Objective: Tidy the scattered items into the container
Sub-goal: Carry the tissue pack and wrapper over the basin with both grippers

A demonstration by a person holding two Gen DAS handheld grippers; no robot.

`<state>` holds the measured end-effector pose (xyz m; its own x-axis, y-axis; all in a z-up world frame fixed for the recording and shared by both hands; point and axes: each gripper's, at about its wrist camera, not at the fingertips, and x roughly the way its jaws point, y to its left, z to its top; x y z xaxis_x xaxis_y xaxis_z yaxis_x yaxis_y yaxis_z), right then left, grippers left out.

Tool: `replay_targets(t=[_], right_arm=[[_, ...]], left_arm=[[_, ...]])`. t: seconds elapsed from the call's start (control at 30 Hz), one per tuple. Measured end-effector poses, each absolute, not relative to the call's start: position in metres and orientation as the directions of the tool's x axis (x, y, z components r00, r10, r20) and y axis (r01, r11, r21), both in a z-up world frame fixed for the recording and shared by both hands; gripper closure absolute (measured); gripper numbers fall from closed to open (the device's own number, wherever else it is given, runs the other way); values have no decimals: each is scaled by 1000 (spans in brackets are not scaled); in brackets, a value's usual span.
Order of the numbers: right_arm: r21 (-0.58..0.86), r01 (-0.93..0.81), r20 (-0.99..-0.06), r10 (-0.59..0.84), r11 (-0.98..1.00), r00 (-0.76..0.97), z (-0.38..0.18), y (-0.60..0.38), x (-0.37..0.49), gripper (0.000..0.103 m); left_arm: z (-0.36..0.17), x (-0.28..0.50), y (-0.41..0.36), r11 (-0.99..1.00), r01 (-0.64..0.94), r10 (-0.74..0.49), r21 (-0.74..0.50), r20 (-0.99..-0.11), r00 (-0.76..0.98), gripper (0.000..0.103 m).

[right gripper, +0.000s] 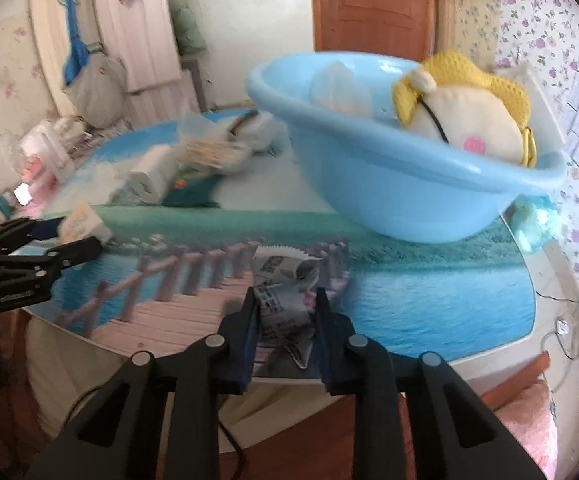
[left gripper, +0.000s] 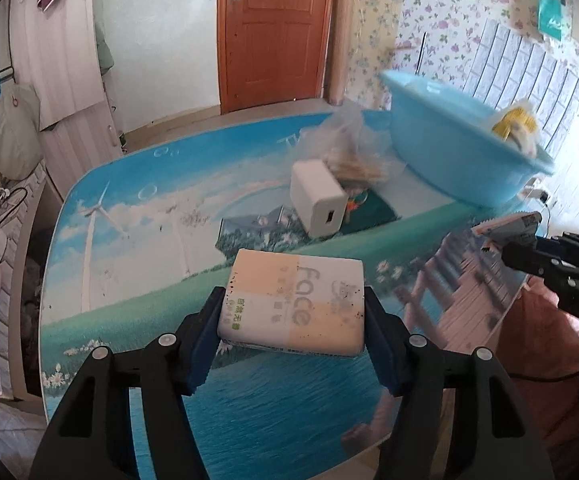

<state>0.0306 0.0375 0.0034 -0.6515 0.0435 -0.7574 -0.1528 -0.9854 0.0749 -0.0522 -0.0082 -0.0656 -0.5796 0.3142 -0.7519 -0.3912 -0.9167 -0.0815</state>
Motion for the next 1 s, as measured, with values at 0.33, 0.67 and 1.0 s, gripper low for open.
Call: replay_targets(t=[0.33, 0.67, 1.0], right_arm=[[94, -118, -656, 28, -989, -754, 49, 36, 49, 79], [127, -228, -586, 112, -965, -802, 85, 89, 59, 79], [138, -278, -588, 148, -950, -795, 76, 134, 47, 79]], left_arm=[[-21, -57, 15, -897, -433, 370, -90, -689, -623, 39], [9, -74, 73, -848, -527, 428, -57, -658, -619, 39], [10, -95, 146, -789, -614, 471, -23, -665, -580, 39]])
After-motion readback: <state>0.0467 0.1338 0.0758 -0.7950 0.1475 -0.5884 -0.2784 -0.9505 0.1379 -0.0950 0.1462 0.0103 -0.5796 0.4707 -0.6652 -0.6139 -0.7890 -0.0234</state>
